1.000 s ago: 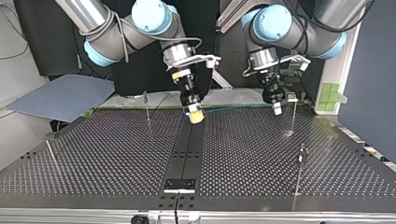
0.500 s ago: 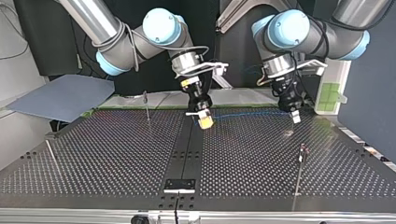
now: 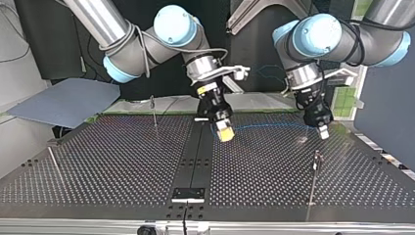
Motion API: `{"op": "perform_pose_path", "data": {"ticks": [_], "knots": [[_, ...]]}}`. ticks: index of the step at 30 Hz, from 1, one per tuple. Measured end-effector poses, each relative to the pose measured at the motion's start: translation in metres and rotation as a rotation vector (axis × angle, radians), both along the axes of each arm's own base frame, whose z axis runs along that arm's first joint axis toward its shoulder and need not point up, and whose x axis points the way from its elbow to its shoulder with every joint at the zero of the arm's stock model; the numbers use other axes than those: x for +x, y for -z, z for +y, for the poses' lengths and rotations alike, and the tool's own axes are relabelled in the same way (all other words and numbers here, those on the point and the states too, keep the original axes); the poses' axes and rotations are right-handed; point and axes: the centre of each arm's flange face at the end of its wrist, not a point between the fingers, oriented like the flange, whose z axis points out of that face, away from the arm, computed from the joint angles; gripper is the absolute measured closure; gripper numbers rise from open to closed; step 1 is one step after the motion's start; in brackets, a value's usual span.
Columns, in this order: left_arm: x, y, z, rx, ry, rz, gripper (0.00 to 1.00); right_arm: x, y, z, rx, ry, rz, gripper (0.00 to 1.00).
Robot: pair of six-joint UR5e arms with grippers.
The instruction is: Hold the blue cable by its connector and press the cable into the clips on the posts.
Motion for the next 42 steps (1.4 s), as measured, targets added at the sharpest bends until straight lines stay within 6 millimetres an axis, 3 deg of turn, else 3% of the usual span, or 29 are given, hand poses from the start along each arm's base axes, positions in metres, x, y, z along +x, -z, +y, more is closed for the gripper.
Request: {"op": "perform_pose_path", "data": {"ticks": [8,22,42], "knots": [[0.003,-0.021,0.011,0.0,-0.01,-0.023,1.0,0.005,-0.01,0.002,0.001,-0.017,-0.022,1.0],[0.02,-0.027,0.021,0.022,0.034,-0.043,1.0,0.005,-0.031,-0.009,0.006,-0.023,-0.064,1.0],[0.046,-0.043,0.039,0.018,0.07,-0.083,1.0,-0.006,-0.028,-0.029,0.015,0.007,-0.054,1.0]]}}
